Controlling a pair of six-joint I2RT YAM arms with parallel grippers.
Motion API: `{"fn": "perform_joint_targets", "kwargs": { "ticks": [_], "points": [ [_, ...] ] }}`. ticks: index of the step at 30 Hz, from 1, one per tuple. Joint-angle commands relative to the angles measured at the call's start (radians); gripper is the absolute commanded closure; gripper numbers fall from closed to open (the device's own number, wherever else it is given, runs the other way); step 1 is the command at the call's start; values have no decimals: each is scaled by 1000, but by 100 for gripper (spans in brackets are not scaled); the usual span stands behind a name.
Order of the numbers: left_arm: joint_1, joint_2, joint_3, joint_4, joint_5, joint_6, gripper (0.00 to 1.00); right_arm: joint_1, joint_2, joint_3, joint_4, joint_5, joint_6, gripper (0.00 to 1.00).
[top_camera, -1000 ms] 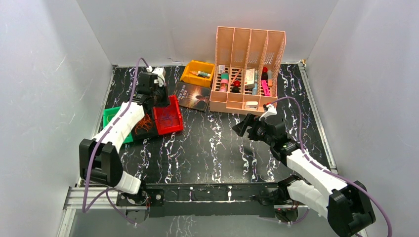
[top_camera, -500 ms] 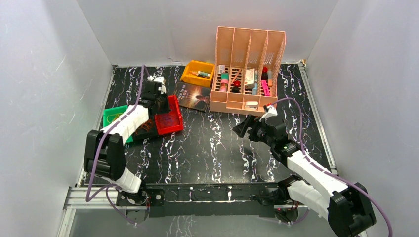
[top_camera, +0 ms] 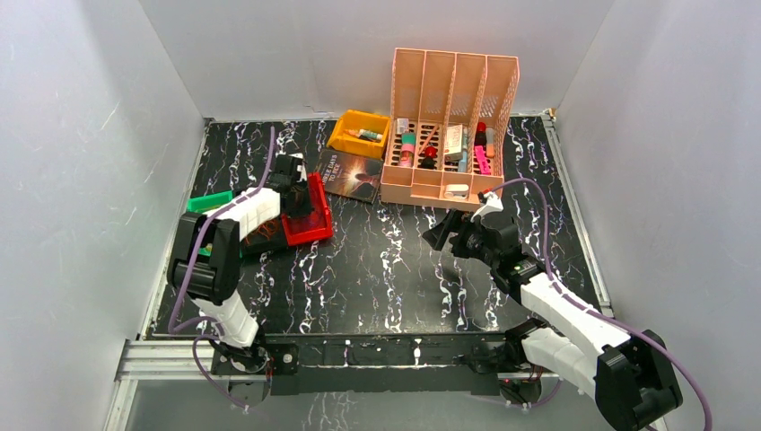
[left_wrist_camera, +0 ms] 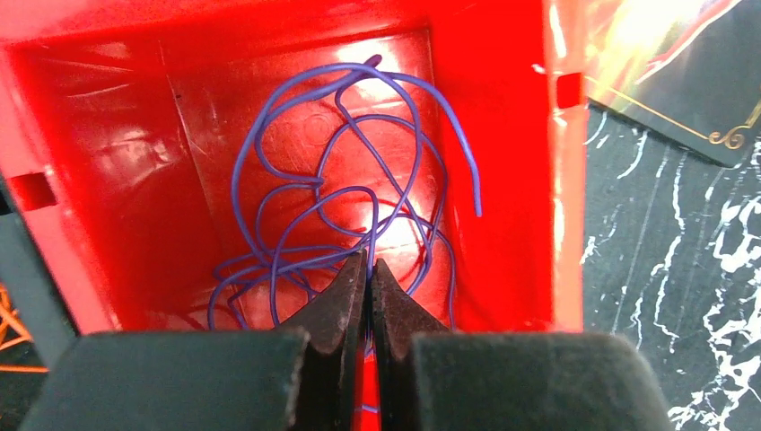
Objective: Untangle the cables
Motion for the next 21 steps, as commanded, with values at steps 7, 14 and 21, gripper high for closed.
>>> {"fn": "perform_joint_targets", "kwargs": {
  "ticks": [7, 14, 21],
  "points": [
    [4, 36, 40, 2, -3, -14, 91, 2, -31, 10, 28, 19, -13, 2],
    [4, -16, 55, -22, -21, -1, 75, 2, -37, 12, 25, 23, -14, 2],
    [4, -72, 84, -58, -12, 20, 66, 2, -29, 18, 18, 20, -14, 2]
  ]
}}
